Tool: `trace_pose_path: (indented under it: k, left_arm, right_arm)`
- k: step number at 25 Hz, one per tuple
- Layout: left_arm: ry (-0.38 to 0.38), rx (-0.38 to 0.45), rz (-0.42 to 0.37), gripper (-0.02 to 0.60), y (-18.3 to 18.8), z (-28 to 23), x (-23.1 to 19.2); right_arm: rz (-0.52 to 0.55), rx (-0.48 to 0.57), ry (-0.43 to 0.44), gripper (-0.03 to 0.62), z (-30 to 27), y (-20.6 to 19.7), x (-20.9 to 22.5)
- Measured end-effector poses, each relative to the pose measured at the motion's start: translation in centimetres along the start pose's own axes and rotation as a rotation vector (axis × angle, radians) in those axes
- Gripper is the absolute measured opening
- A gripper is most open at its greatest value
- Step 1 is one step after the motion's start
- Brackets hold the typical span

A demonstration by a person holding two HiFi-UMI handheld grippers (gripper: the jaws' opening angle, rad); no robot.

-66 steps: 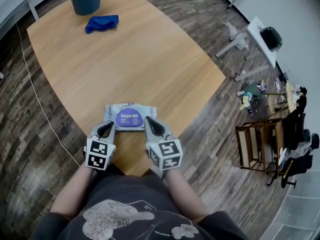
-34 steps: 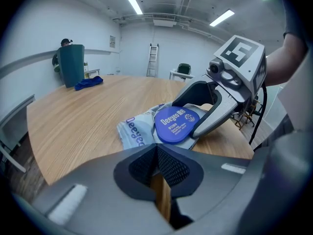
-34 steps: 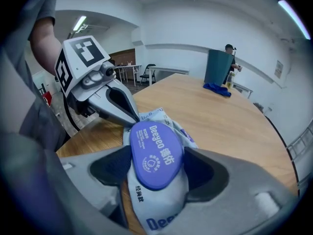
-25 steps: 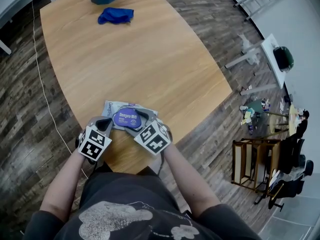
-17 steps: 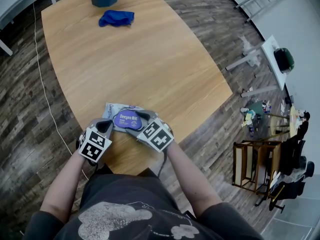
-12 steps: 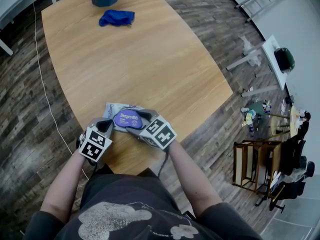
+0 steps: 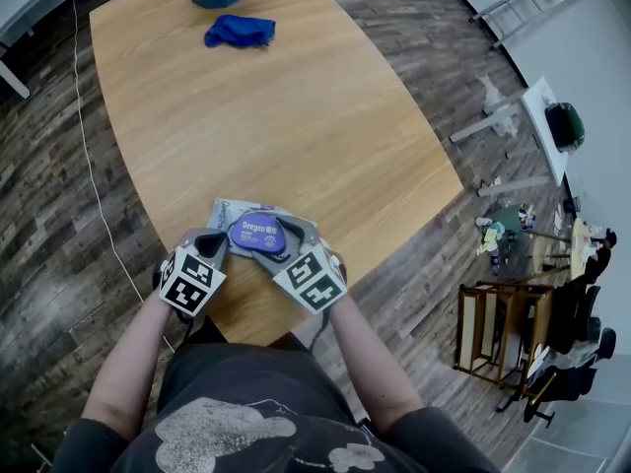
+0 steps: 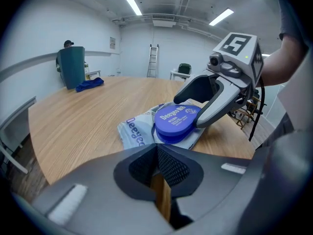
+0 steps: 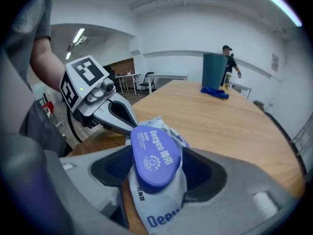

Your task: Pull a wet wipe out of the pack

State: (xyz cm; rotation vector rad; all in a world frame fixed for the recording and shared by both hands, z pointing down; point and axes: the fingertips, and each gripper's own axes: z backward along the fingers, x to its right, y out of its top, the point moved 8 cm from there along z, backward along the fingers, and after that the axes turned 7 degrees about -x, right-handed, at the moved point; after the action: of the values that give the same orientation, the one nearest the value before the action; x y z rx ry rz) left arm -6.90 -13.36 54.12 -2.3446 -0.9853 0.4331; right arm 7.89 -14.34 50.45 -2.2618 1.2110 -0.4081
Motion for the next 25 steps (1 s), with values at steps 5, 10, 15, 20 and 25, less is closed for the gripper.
trace_pose_path:
  k: [5,10,15,20,25]
  left_arm:
    - [0.005,0.004,-0.005,0.017,-0.1,-0.1,0.2]
    - [0.012,0.011,-0.011,0.017,-0.2,0.0,0.2]
    - [0.027,0.013,-0.02,0.017,-0.3,0.0,0.3]
    - [0.03,0.012,-0.02,0.017,0.0,0.0,0.4]
    - [0.035,0.014,-0.024,0.017,0.0,0.0,0.4]
  right_arm:
    - [0.064,0.07,-0.153,0.29,1.9,0.2,-0.6]
    - [0.18,0.092,-0.323,0.081,3.3,1.1,-0.2]
    - [0.136,0.086,-0.4,0.074,2.8,1.9,2.2]
    - [0.058,0.056,-0.412,0.081,2.0,1.8,4.4]
    - [-0.044,0.055,-0.374,0.098,0.9,1.4,6.0]
